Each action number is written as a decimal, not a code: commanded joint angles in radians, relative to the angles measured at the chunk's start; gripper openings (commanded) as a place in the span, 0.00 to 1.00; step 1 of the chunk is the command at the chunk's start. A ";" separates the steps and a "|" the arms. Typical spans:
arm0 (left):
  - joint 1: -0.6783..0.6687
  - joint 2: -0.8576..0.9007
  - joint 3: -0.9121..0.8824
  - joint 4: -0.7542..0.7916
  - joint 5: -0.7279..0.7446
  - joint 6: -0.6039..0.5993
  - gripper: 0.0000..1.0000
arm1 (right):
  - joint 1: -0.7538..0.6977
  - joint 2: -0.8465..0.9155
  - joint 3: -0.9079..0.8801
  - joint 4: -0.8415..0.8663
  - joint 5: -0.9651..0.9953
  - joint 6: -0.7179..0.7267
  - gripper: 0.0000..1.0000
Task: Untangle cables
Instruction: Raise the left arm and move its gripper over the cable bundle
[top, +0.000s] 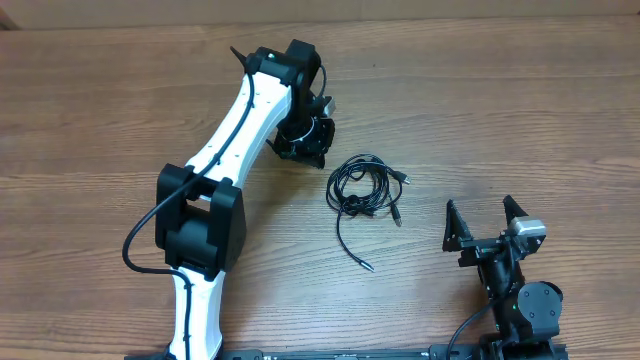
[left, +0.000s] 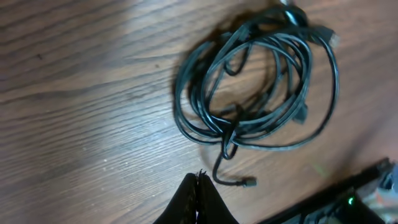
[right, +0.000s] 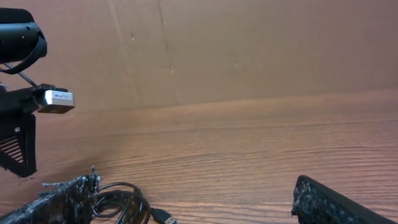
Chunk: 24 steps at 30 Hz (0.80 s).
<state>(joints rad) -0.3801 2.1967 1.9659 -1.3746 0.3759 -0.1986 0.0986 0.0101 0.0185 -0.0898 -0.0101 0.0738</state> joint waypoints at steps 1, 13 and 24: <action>-0.003 0.007 0.011 0.003 -0.116 -0.203 0.04 | -0.003 -0.007 -0.011 0.006 0.008 -0.008 1.00; -0.058 0.007 -0.008 0.048 -0.177 -0.278 0.04 | -0.003 -0.007 -0.011 0.006 0.008 -0.008 1.00; -0.108 0.007 -0.008 0.089 -0.246 -0.364 0.04 | -0.003 -0.007 -0.011 0.005 0.008 -0.008 1.00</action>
<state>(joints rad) -0.4717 2.1967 1.9640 -1.2900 0.1925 -0.4885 0.0986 0.0101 0.0185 -0.0898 -0.0105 0.0734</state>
